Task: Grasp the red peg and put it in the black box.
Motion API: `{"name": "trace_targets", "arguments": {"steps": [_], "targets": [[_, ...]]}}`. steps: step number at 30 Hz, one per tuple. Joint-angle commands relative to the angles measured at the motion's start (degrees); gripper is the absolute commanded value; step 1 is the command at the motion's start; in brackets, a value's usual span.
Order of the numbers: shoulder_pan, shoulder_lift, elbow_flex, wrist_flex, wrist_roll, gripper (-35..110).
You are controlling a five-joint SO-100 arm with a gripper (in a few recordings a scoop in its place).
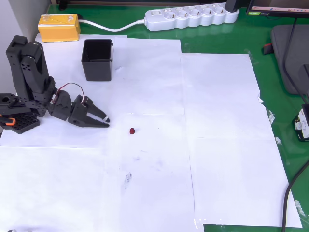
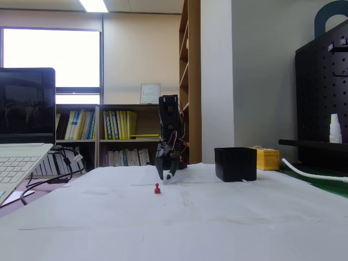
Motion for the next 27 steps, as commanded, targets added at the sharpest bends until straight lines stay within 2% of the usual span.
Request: {"name": "trace_targets", "arguments": {"steps": [1, 16, 27], "targets": [[0.97, 2.99, -0.53, -3.96, -0.18, 0], [0.97, 6.15, 4.57, -2.55, 0.53, 0], [1.05, 14.68, 9.23, -12.39, 0.62, 0]]}}
